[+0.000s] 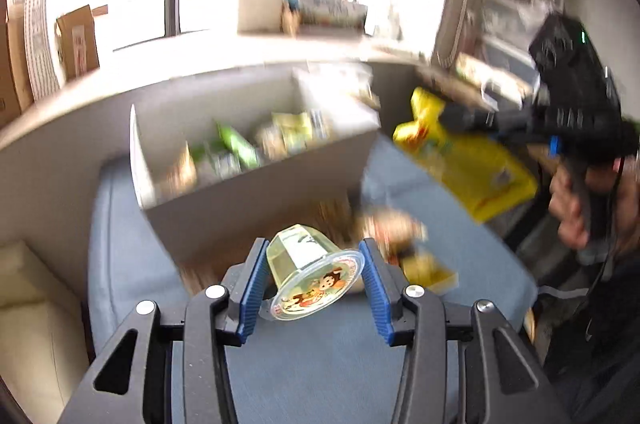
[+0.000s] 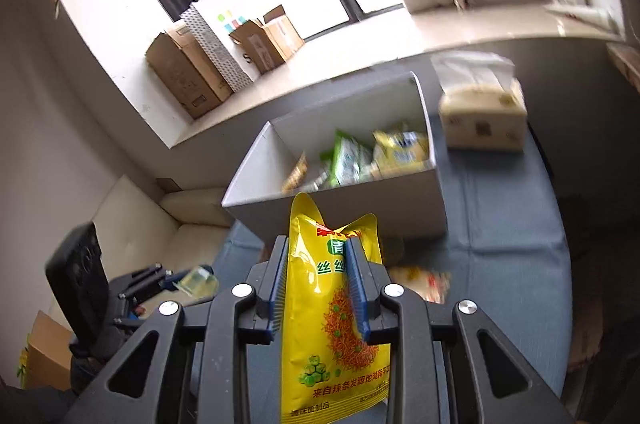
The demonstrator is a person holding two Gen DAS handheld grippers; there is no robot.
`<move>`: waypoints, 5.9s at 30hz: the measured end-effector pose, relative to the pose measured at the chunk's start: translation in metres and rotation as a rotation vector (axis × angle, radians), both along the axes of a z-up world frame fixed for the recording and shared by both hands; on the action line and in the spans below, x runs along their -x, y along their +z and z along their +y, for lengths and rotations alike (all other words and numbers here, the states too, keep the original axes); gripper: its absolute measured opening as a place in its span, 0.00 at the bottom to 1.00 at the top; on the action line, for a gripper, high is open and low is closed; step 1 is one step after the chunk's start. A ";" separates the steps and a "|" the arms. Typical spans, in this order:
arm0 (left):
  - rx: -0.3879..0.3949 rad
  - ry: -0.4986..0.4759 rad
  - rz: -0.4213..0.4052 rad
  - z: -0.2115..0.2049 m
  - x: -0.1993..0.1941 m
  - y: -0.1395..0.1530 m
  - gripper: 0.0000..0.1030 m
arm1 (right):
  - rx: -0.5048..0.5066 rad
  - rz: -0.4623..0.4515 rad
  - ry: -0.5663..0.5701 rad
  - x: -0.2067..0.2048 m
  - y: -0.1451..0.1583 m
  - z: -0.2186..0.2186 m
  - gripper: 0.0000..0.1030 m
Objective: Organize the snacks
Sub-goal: 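Grasp the yellow spicy-strip bag with the right tool while the left grasps the jelly cup, then lower the yellow bag into the white box and open the right tool, then grasp the round flatbread cracker pack on the table with the right tool, then carry the cracker pack into the box with the right tool while the left boxes the rice-cake packet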
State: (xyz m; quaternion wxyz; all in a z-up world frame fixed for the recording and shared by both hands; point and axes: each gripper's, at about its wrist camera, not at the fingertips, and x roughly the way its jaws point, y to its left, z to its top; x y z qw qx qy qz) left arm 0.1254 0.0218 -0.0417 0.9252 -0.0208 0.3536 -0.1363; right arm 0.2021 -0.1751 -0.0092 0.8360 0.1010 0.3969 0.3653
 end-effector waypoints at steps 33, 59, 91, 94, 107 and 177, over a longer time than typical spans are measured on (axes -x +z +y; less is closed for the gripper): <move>-0.001 0.281 0.116 0.081 -0.165 -0.009 1.00 | -0.001 0.005 -0.037 -0.143 0.000 0.075 1.00; 0.076 0.181 -0.022 0.011 0.055 -0.008 1.00 | 0.041 0.041 -0.110 0.050 -0.061 -0.048 1.00; 0.061 0.222 0.049 0.021 0.073 -0.043 1.00 | 0.353 0.128 -0.211 -0.027 -0.141 0.038 0.44; 0.051 0.219 0.054 0.018 0.072 -0.047 1.00 | 0.408 0.143 -0.231 -0.029 -0.142 0.032 0.23; 0.041 0.203 0.060 0.011 0.066 -0.048 1.00 | 0.352 0.160 -0.297 -0.004 -0.122 -0.038 0.92; -0.044 0.233 0.115 -0.013 0.000 -0.038 0.52 | 0.211 -0.056 -0.071 0.059 -0.052 -0.012 0.81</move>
